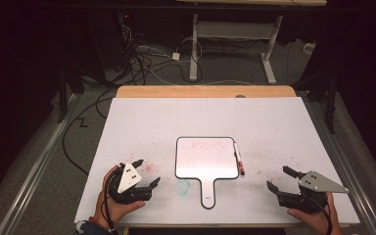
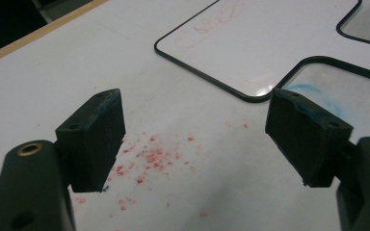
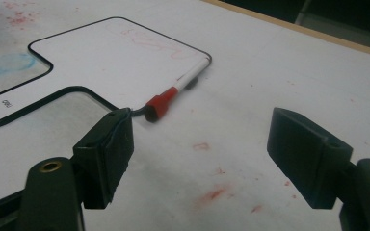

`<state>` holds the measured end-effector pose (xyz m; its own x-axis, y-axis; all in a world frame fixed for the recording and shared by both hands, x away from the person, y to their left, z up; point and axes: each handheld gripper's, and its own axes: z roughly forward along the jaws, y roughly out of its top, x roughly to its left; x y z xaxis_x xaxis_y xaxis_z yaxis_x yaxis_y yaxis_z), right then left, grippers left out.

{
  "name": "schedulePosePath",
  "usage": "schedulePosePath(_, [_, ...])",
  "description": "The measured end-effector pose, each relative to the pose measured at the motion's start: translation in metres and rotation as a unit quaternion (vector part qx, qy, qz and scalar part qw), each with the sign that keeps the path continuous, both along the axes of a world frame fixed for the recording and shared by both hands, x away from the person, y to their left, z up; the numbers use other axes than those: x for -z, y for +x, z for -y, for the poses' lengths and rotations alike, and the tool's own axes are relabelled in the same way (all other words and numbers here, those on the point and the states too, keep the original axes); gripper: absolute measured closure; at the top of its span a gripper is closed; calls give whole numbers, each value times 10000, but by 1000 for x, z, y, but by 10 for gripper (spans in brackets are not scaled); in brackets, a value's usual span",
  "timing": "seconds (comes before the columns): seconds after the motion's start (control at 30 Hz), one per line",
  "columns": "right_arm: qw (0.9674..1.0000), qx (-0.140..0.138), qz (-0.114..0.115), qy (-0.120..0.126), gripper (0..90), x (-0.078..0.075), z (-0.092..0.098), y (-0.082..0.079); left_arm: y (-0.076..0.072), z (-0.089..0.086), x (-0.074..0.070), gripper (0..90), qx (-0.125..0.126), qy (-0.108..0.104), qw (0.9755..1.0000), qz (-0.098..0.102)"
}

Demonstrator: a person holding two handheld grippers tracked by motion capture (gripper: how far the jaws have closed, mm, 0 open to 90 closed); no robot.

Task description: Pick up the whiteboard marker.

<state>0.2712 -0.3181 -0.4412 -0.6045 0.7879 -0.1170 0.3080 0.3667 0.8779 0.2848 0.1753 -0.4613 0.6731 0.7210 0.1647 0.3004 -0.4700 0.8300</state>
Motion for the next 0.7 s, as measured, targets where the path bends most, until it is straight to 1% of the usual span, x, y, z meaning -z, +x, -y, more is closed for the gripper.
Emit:
schedulePosePath(0.07, [9999,-53,-71,116,259,-1,2,1,2,1,3,208,13,45,10000,-54])
schedulePosePath(0.13, [9998,-52,-95,165,255,0,4,2,3,1,5,208,24,65,9999,-94])
schedulePosePath(0.17, [9998,-71,-81,152,255,0,5,2,4,1,6,208,15,70,9999,-106])
schedulePosePath(0.23, [9999,-54,29,122,256,-3,5,2,3,1,6,208,44,48,9999,-115])
schedulePosePath(0.27, [9999,-54,29,122,256,-3,5,2,2,1,6,208,61,81,9999,-103])
schedulePosePath(0.33, [9999,-95,120,1,256,-4,3,2,0,1,6,208,84,108,9999,-88])
schedulePosePath(0.47, [9996,-190,169,-135,262,-5,-4,5,-2,1,7,208,83,93,9999,-111])
schedulePosePath(0.5, [9996,-228,88,-172,266,-5,-6,7,-3,1,7,208,76,108,9999,-105])
schedulePosePath(0.57, [9994,-279,79,-177,269,-6,-7,9,-4,2,7,209,104,141,9998,-113])
schedulePosePath(0.63, [9991,-358,-208,-80,276,-6,-9,17,-4,2,9,214,97,230,9996,-140])
schedulePosePath(0.67, [9988,-352,-331,-56,287,-6,-11,22,-5,2,9,213,92,246,9995,-146])
schedulePosePath(0.7, [9985,-369,-413,-7,300,-6,-12,27,-5,2,10,214,86,256,9995,-154])
